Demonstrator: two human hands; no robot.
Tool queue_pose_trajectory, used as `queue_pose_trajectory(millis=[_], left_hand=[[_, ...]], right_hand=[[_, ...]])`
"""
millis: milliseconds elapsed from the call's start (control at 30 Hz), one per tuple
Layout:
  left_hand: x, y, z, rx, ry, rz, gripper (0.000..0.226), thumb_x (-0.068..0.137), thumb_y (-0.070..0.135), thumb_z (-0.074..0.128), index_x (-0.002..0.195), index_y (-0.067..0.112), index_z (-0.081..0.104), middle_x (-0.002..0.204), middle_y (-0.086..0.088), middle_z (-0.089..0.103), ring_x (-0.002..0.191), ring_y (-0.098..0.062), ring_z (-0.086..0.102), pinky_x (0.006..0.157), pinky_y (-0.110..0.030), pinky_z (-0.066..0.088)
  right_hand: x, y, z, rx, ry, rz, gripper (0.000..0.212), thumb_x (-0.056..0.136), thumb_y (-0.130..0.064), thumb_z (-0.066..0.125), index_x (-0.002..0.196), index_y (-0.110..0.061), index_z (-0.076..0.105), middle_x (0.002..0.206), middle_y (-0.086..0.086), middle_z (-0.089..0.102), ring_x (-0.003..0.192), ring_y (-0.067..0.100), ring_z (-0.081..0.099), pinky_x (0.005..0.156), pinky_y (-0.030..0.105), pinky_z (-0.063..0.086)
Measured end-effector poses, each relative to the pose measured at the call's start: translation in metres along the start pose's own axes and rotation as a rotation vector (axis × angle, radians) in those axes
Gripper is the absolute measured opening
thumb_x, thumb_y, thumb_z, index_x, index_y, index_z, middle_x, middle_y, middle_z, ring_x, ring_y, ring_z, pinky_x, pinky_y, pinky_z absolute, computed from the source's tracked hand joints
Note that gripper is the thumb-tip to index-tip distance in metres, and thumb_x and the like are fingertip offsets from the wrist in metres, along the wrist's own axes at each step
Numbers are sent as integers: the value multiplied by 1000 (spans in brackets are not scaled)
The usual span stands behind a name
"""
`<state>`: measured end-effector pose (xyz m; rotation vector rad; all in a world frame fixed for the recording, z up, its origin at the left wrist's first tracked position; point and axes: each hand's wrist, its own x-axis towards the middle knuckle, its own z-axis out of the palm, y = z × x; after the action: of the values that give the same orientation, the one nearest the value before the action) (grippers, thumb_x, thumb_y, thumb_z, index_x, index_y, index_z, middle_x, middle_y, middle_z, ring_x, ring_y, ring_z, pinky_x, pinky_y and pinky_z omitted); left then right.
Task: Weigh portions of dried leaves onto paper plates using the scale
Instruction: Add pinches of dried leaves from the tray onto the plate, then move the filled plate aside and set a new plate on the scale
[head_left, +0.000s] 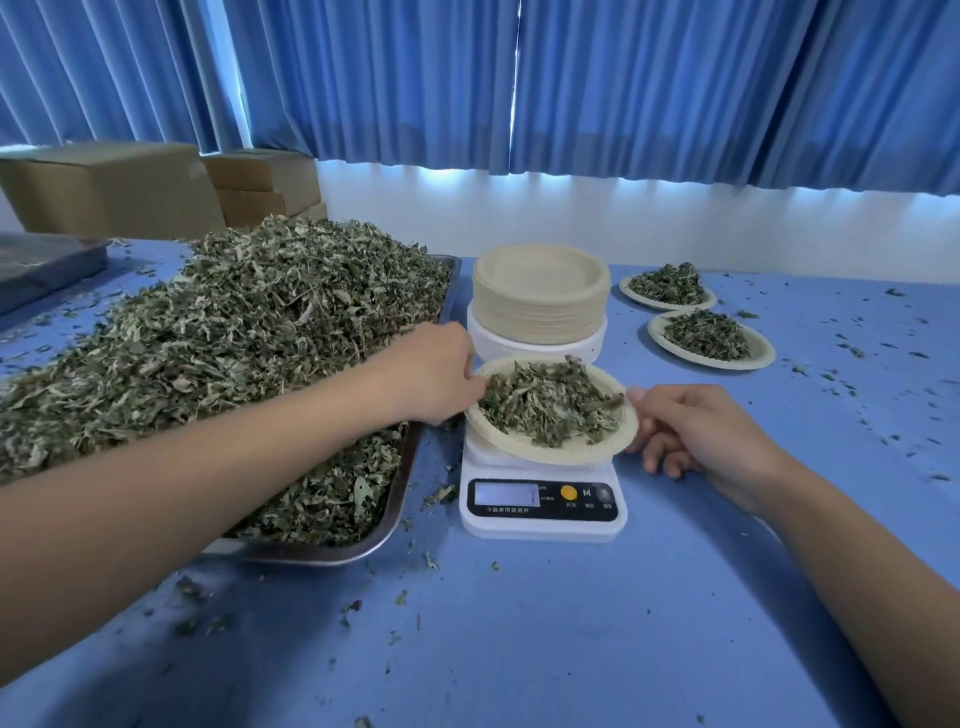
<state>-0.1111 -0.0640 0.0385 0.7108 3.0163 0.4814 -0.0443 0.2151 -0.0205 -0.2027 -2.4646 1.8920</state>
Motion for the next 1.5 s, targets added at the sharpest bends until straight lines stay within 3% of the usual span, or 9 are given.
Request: queue_pose_trajectory(millis=[167, 367, 633, 767, 1000, 1100, 1267, 1367, 1500], left_hand=[[12, 20, 6, -131, -52, -62, 23, 93, 19, 58, 75, 7, 65, 56, -3, 71, 52, -11, 68, 66, -32, 61], [32, 59, 17, -485, -56, -180, 18, 94, 12, 59, 83, 0, 65, 60, -12, 67, 58, -25, 55, 47, -26, 41], [72, 137, 66, -754, -137, -261, 20, 92, 0, 59, 73, -1, 54, 40, -8, 55, 29, -14, 46, 34, -18, 38], [94, 169, 85, -772, -162, -271, 7, 94, 0, 60, 94, -3, 53, 54, -11, 59, 30, -11, 52, 35, -22, 49], [113, 189, 108, -925, -210, -335, 16, 95, -1, 60, 84, 4, 49, 66, -12, 55, 31, -9, 55, 38, -25, 54], [115, 191, 111, -954, -221, -319, 14, 95, 1, 59, 82, 4, 56, 72, -16, 63, 39, -10, 60, 40, -23, 54], [115, 192, 109, -962, -208, -278, 23, 95, 5, 56, 115, -6, 55, 108, -24, 66, 48, -16, 66, 45, -24, 55], [106, 182, 97, -876, -169, -140, 12, 93, 7, 56, 103, -1, 56, 90, -14, 61, 60, -18, 66, 49, -27, 58], [89, 153, 68, -700, 14, 119, 11, 90, 11, 57, 93, 6, 67, 81, -7, 64, 81, -24, 69, 54, -29, 59]], right_hand=[[-4, -7, -10, 115, 8, 73, 24, 98, -21, 66, 80, -7, 57, 62, 8, 54, 46, 17, 57, 40, 23, 39], [-7, -12, -45, 39, 172, 89, 21, 97, -14, 66, 80, -4, 60, 54, 5, 55, 41, 13, 54, 38, 22, 39], [-1, 12, -115, -230, 502, 194, 37, 92, -18, 69, 60, -2, 59, 46, 10, 50, 50, 24, 38, 50, 29, 32], [11, 29, -137, -334, 634, 303, 45, 90, -23, 74, 57, -8, 47, 55, 13, 48, 54, 26, 42, 59, 33, 36], [14, 40, -150, -463, 798, 392, 29, 92, -27, 69, 74, -9, 55, 69, 13, 57, 57, 27, 50, 50, 28, 35], [13, 39, -150, -487, 832, 397, 22, 95, -27, 59, 82, -10, 52, 80, 14, 55, 70, 31, 51, 61, 31, 39], [4, 32, -143, -545, 893, 412, 23, 102, -28, 46, 99, -7, 57, 118, 22, 56, 88, 39, 57, 75, 40, 42], [-5, 19, -133, -597, 997, 266, 36, 103, -31, 43, 122, -5, 59, 138, 22, 47, 92, 43, 58, 80, 44, 43], [-6, -12, -97, -538, 931, -212, 26, 99, -27, 50, 95, -11, 71, 88, 10, 69, 78, 35, 61, 67, 37, 46]])
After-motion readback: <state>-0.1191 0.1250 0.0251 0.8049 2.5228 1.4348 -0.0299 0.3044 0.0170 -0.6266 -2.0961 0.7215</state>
